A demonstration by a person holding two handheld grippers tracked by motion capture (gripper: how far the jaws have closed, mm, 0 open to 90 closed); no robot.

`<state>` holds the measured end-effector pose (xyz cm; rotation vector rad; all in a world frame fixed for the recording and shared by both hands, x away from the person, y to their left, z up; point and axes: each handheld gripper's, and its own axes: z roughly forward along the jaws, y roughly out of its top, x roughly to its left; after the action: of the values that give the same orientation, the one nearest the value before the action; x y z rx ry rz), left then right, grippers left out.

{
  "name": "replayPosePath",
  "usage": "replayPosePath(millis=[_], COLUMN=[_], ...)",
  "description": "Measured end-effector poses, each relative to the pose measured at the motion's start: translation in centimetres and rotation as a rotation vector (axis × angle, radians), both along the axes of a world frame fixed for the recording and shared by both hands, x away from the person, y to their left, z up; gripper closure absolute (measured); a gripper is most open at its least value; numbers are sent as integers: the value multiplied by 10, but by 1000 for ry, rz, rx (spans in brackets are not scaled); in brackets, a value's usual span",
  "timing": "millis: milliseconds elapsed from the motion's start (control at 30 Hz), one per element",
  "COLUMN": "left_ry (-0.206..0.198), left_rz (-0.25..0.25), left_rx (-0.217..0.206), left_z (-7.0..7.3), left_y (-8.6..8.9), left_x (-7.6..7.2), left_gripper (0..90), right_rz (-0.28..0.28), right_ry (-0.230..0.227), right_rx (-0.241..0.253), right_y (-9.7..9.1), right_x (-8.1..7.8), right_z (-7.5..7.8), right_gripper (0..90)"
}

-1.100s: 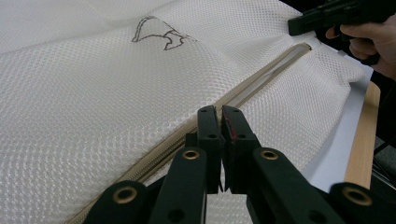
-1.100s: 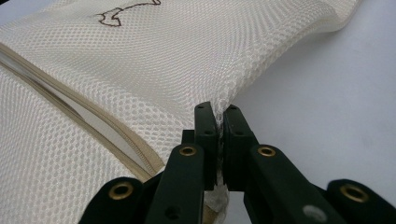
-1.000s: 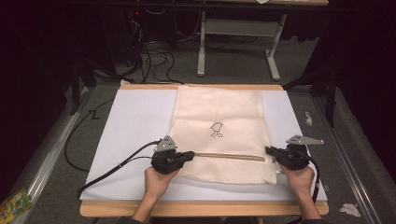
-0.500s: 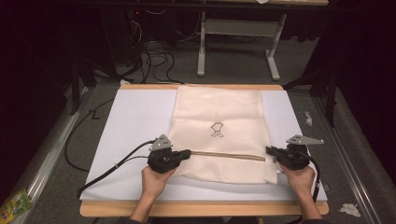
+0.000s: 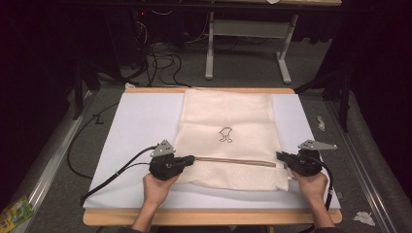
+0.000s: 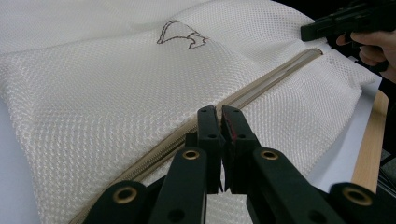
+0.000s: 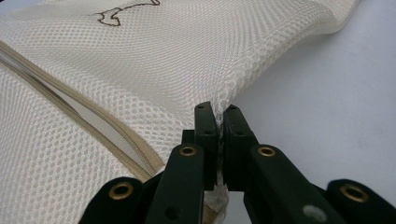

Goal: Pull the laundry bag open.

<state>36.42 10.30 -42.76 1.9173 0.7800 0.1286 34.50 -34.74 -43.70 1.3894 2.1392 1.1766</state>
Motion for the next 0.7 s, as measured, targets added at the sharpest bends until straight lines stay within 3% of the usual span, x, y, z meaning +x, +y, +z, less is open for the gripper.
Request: replayPosePath(millis=[700], left_ry=[10], left_rz=[9], left_rx=[2], left_z=[-2], left_y=[7], left_x=[-3], left_gripper=[870], right_rz=[-4], right_ry=[-9], right_rx=[4], right_y=[-2], right_x=[0], right_z=[1], right_gripper=[876])
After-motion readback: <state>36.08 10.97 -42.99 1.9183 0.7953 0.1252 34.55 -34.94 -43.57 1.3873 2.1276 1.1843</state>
